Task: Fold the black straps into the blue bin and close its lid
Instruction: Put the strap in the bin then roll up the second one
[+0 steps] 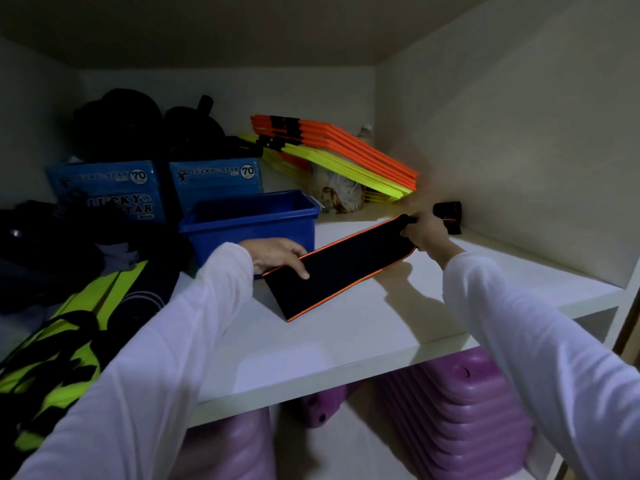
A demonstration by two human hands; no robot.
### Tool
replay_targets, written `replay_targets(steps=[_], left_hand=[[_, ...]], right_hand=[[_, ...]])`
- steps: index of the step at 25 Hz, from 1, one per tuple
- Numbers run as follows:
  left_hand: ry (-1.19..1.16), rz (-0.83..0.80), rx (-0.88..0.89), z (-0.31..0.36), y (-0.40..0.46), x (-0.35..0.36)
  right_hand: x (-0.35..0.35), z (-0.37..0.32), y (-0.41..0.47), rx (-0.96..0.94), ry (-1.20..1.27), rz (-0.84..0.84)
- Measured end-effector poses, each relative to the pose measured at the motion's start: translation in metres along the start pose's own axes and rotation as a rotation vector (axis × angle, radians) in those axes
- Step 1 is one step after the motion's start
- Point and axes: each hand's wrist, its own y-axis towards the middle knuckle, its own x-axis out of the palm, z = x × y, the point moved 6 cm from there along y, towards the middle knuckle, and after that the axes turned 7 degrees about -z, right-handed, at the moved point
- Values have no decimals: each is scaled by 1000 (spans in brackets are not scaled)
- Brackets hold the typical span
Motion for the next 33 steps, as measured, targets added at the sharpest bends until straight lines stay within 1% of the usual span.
replay_targets(steps=[3,5,8,10,12,14,17,19,20,22,24,25,28,29,31,33], left_hand=[[29,94,-2,-18,-14,-17],[144,242,18,-25,-24,-34],[327,494,147,-26,-44,-46],[386,594,226,-28,-56,-43],[428,582,219,-32,-65,-33],[431,546,162,-37,-69,-23],[411,587,62,-48,-76,-4],[459,531,-1,-55,-77,9],[478,508,-25,-58,-76,13],[451,524,-53,-60,-78,19],[392,579,-55,-59,-82,21],[397,604,-56,-58,-83,23],[533,646,-87,-54,-81,29],[569,648,-106,-54,-80,31],[585,651,-128,-56,-77,34],[569,659,-127,-58,-76,34]], right_hand=[[10,6,-3,34,57,-41],[15,9,-5,31,85,-57],[22,9,-2,4,58,-58],[24,7,-5,-27,38,-57],[26,7,-13,-63,12,-100],[29,12,-17,-58,-39,-122],[41,35,3,40,-215,-171],[37,34,-14,86,-333,-169],[34,33,-25,119,-355,-166],[28,30,-43,134,-415,-118],[26,20,-45,49,-466,-52],[28,12,-46,-29,-476,-43],[50,-15,-53,-281,-528,-183],[57,-23,-58,-334,-570,-197],[68,-34,-68,-401,-656,-196],[80,-32,-67,-363,-698,-258]])
